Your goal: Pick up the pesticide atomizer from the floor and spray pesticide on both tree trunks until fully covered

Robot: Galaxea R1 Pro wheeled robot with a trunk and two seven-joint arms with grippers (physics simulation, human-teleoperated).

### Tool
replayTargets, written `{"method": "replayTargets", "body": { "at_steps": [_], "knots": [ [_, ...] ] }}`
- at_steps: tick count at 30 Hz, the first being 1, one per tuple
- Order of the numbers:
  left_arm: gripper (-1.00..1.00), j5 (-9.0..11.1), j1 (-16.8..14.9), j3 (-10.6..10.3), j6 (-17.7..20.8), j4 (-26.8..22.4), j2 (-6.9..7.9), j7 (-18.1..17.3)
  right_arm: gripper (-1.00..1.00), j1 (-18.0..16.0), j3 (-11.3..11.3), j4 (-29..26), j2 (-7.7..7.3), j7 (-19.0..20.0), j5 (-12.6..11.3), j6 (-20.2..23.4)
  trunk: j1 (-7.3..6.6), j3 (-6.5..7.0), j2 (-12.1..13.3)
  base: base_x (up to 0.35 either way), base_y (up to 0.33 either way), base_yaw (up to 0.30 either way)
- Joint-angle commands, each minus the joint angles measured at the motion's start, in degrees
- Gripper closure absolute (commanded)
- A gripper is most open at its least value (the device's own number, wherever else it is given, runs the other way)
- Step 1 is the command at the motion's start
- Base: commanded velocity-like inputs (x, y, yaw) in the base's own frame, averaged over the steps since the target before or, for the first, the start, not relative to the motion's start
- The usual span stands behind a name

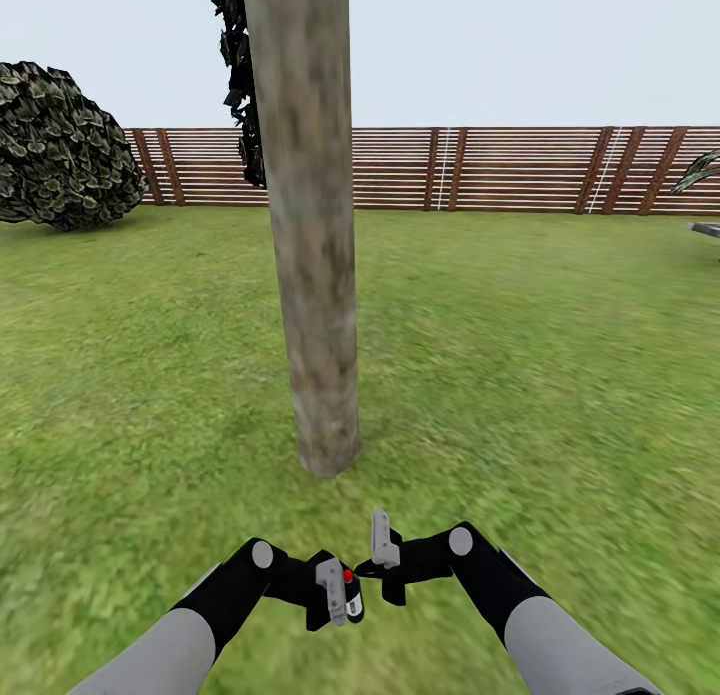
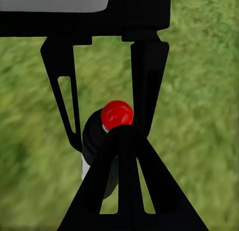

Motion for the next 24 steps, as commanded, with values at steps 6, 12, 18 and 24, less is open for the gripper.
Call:
{"method": "replayTargets", "body": {
  "at_steps": [6, 12, 18, 24],
  "knots": [
    [1.00, -0.54, -0.02, 0.06, -0.58, -0.06, -0.04, -0.01, 1.00, -0.02, -0.02, -0.07, 0.00, 0.04, 0.43, -0.25, -0.01, -0.05, -0.02, 0.000, 0.000, 0.000],
    [1.00, -0.41, -0.02, 0.14, -0.65, -0.06, -0.05, -0.01, 1.00, -0.02, -0.04, -0.07, 0.00, 0.03, 0.43, -0.25, -0.01, -0.05, -0.02, 0.000, 0.000, 0.000],
    [1.00, -0.38, -0.02, 0.15, -0.67, -0.07, -0.06, -0.01, 1.00, -0.02, -0.04, -0.07, -0.02, 0.04, 0.43, -0.25, -0.01, -0.05, -0.02, 0.000, 0.000, 0.000],
    [1.00, -0.38, -0.02, 0.13, -0.72, 0.32, 0.03, 0.00, 1.00, -0.02, -0.04, -0.07, -0.06, 0.03, 0.43, -0.25, -0.01, -0.05, -0.02, 0.000, 0.000, 0.000]
  ]
}}
